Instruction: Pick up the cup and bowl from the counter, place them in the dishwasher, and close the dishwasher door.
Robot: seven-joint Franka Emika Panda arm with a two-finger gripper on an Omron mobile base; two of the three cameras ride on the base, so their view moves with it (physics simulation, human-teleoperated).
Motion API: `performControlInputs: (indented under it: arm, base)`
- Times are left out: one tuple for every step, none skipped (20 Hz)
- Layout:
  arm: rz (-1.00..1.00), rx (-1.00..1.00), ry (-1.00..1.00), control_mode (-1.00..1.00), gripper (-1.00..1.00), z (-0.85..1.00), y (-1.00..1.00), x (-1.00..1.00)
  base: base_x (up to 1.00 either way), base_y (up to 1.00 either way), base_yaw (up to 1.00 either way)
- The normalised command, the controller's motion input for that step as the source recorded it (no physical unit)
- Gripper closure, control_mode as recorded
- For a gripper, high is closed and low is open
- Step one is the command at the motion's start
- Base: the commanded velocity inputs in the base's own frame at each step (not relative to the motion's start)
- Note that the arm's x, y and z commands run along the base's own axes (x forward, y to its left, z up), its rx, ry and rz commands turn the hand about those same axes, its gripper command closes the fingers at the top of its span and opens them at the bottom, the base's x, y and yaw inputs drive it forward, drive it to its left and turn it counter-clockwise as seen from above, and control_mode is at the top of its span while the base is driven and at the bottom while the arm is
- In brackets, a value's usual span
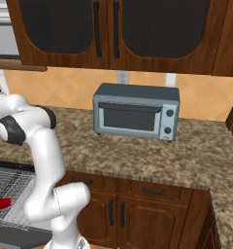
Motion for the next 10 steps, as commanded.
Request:
performControlInputs:
  arm:
    - [0.0, 0.0, -0.02, -1.0, 1.0, 0.18, -0.46, -1.0]
    - [0.04, 0.0, -0.06, -1.0, 1.0, 0.26, -0.55, -1.0]
    - [0.08, 0.0, -0.07, -1.0, 1.0, 0.17, -0.59, -1.0]
    - [0.09, 0.0, -0.06, -1.0, 1.0, 0.07, -0.61, -1.0]
    - [0.1, 0.0, -0.06, -1.0, 1.0, 0.05, -0.61, -1.0]
    - [0.11, -0.01, -0.02, -1.0, 1.0, 0.02, -0.62, -1.0]
    - [0.14, -0.01, 0.0, -1.0, 1.0, 0.0, -0.68, -1.0]
    - [0.19, -0.03, 0.0, -1.0, 1.0, 0.0, -0.69, -0.93]
    - [0.2, -0.04, 0.0, -1.0, 1.0, 0.0, -0.66, -0.87]
    - [0.21, -0.07, -0.01, -1.0, 1.0, 0.0, -0.59, -0.89]
  base:
    - [0.0, 0.0, 0.0]
    - [0.0, 0.0, 0.0]
    - [0.0, 0.0, 0.0]
    - [0.0, 0.0, 0.0]
    - [0.0, 0.0, 0.0]
    - [0.0, 0.0, 0.0]
    - [0.0, 0.0, 0.0]
    - [0.0, 0.0, 0.0]
    - [0.0, 0.0, 0.0]
    - [0.0, 0.0, 0.0]
